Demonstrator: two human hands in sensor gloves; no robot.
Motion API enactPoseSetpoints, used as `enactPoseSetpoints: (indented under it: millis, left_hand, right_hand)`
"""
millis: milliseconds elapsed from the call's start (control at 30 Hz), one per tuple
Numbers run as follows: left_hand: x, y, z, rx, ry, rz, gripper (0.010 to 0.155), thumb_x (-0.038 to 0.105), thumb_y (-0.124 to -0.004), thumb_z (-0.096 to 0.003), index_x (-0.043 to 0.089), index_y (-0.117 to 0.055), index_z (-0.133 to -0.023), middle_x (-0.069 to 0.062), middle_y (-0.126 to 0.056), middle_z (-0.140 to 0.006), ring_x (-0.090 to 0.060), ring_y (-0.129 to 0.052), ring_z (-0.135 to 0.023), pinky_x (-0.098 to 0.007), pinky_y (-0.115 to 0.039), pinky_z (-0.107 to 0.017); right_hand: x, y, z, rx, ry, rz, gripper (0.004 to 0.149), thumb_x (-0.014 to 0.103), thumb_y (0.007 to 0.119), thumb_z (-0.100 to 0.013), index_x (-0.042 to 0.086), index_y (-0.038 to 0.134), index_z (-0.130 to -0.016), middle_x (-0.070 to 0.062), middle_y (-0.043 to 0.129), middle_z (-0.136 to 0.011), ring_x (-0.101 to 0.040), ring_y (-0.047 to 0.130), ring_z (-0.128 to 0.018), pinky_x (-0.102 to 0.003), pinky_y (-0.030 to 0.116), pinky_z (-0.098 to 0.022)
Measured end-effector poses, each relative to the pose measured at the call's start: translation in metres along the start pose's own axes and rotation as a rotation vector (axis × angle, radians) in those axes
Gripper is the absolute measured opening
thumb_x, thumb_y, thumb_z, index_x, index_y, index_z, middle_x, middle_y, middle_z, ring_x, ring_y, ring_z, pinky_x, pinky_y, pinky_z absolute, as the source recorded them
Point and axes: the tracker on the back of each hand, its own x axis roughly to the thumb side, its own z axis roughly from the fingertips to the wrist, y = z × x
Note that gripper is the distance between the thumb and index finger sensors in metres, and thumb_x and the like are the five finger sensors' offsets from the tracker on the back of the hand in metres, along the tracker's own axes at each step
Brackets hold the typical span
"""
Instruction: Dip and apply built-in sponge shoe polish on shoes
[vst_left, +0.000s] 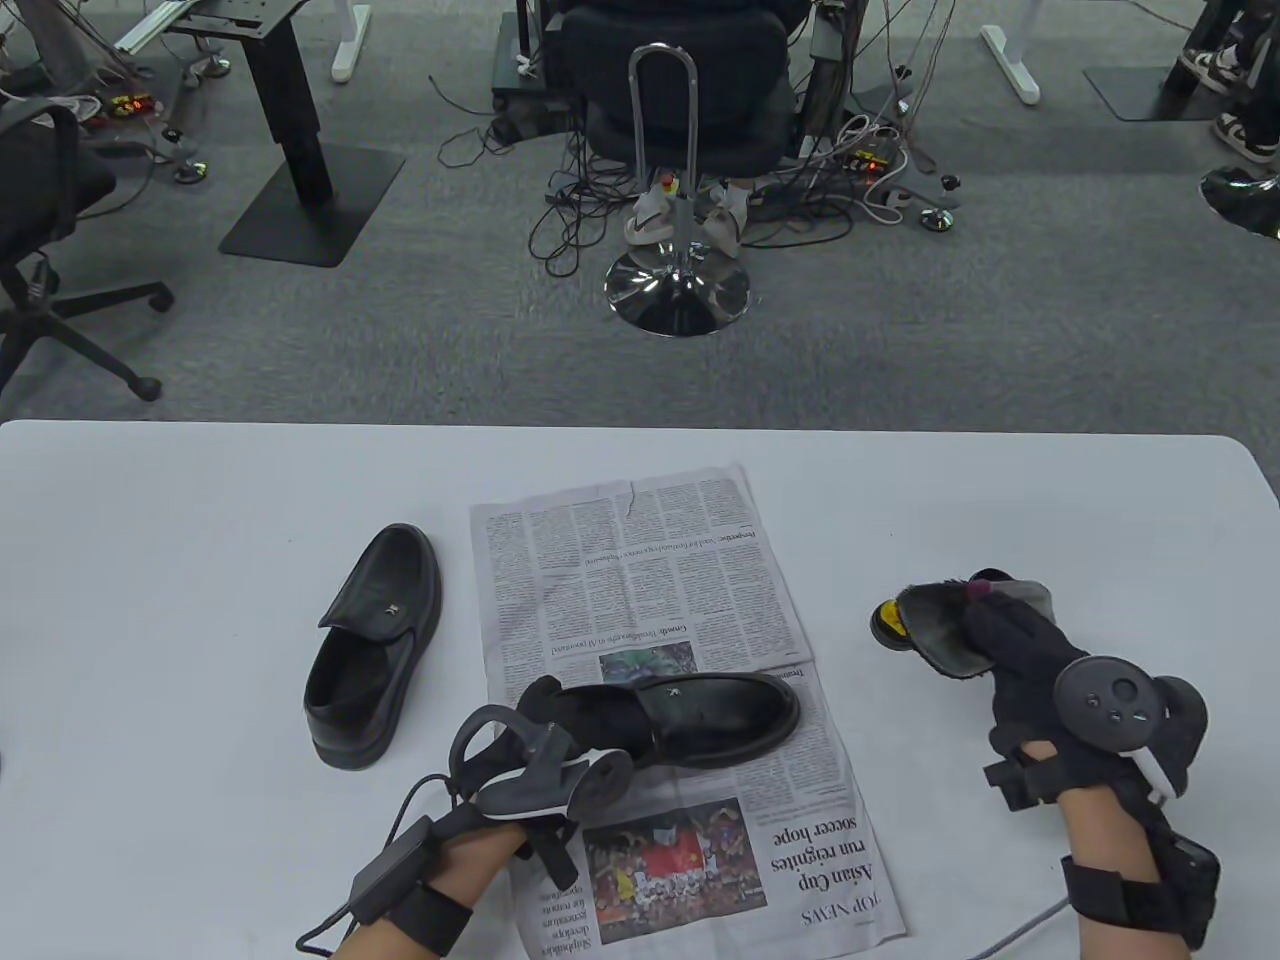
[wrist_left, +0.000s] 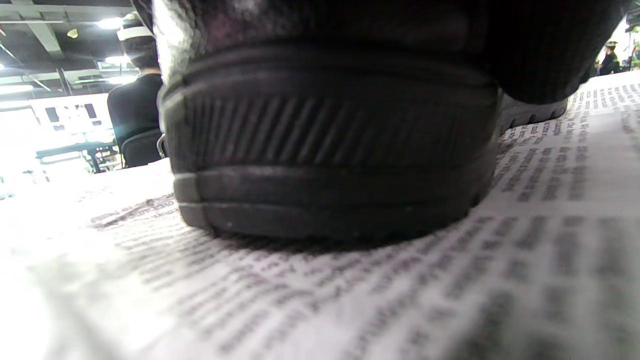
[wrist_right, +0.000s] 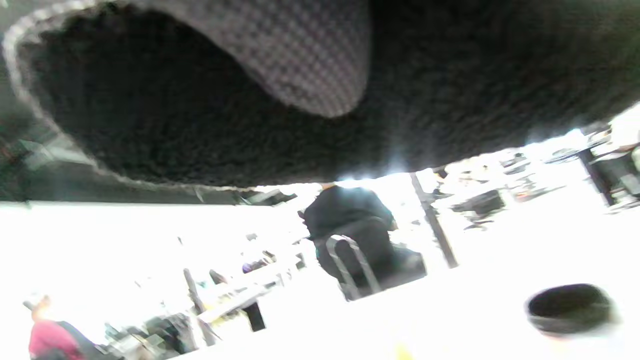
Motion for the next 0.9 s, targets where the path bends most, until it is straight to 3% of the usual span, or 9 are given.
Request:
enactPoseSetpoints:
  millis: [167,433,500,567,667,833,867,900]
  left_hand:
    - [0.0,0.0,0.0,0.001,-0.001,0.0,0.035,0.062,-0.08,-0.0404,0.046,-0.08,-0.071,0.02,-0.093,-0.051,-0.009,-0.09,-0.058,-0.058,-0.061,-0.074]
    - [0.0,0.0,0.001,0.004,0.0,-0.003,0.035,0.062,-0.08,-0.0406,0.046,-0.08,-0.071,0.02,-0.093,-0.051,-0.01,-0.09,-0.058,-0.059,-0.061,-0.074]
    - [0.0,0.0,0.001,0.004,0.0,-0.004,0.035,0.062,-0.08,-0.0405,0.046,-0.08,-0.071,0.02,-0.093,-0.051,-0.01,-0.09,-0.058,-0.059,-0.061,-0.074]
    - [0.001,0.0,0.001,0.004,0.0,-0.005,0.035,0.062,-0.08,-0.0407,0.046,-0.08,-0.072,0.02,-0.093,-0.051,-0.01,-0.09,-0.058,-0.059,-0.061,-0.074]
    - [0.001,0.0,0.001,0.004,-0.001,-0.005,0.035,0.062,-0.08,-0.0407,0.046,-0.08,-0.072,0.02,-0.093,-0.051,-0.01,-0.09,-0.058,-0.059,-0.061,-0.074]
    - [0.001,0.0,0.001,0.003,-0.001,-0.005,0.035,0.062,-0.08,-0.0407,0.046,-0.08,-0.072,0.02,-0.093,-0.051,-0.01,-0.09,-0.058,-0.059,-0.061,-0.074]
    - [0.001,0.0,0.001,0.003,-0.001,-0.005,0.035,0.062,-0.08,-0.0407,0.046,-0.08,-0.072,0.02,-0.093,-0.051,-0.01,-0.09,-0.058,-0.059,-0.061,-0.074]
    - [0.001,0.0,0.001,0.003,-0.001,-0.005,0.035,0.062,-0.08,-0.0407,0.046,-0.08,-0.072,0.02,-0.093,-0.051,-0.01,-0.09,-0.058,-0.059,-0.061,-0.074]
  right_hand:
    - [-0.034,0.033,0.008,0.167,0.074,0.072,0.043,0.01,0.083,-0.04,0.02,0.089,-0.082,-0.011,0.082,-0.09,-0.043,0.084,-0.085,-0.056,0.074,-0.061]
    - [-0.05,0.066,0.013,0.301,0.124,0.303,0.045,0.01,0.081,-0.042,0.022,0.085,-0.085,-0.01,0.077,-0.094,-0.041,0.078,-0.089,-0.055,0.07,-0.064]
    - [-0.057,0.072,0.014,0.38,0.171,0.327,0.046,0.012,0.081,-0.042,0.023,0.085,-0.086,-0.01,0.074,-0.097,-0.041,0.076,-0.091,-0.055,0.069,-0.065]
    - [-0.063,0.077,0.017,0.549,0.259,0.272,0.05,0.019,0.083,-0.043,0.024,0.077,-0.092,-0.009,0.063,-0.103,-0.042,0.069,-0.096,-0.058,0.063,-0.067]
    - [-0.069,0.073,0.018,0.615,0.342,0.13,0.06,0.025,0.089,-0.041,0.022,0.071,-0.097,-0.012,0.053,-0.107,-0.045,0.059,-0.1,-0.063,0.058,-0.069]
    - [-0.073,0.07,0.02,0.757,0.399,0.043,0.076,0.039,0.09,-0.041,0.022,0.053,-0.106,-0.014,0.029,-0.111,-0.049,0.033,-0.104,-0.069,0.04,-0.071]
    - [-0.074,0.065,0.02,0.774,0.41,-0.005,0.079,0.043,0.089,-0.042,0.023,0.05,-0.107,-0.013,0.023,-0.112,-0.051,0.027,-0.104,-0.07,0.036,-0.071]
    - [-0.073,0.056,0.019,0.722,0.399,-0.085,0.082,0.046,0.089,-0.041,0.023,0.048,-0.108,-0.013,0.02,-0.112,-0.052,0.024,-0.103,-0.071,0.034,-0.071]
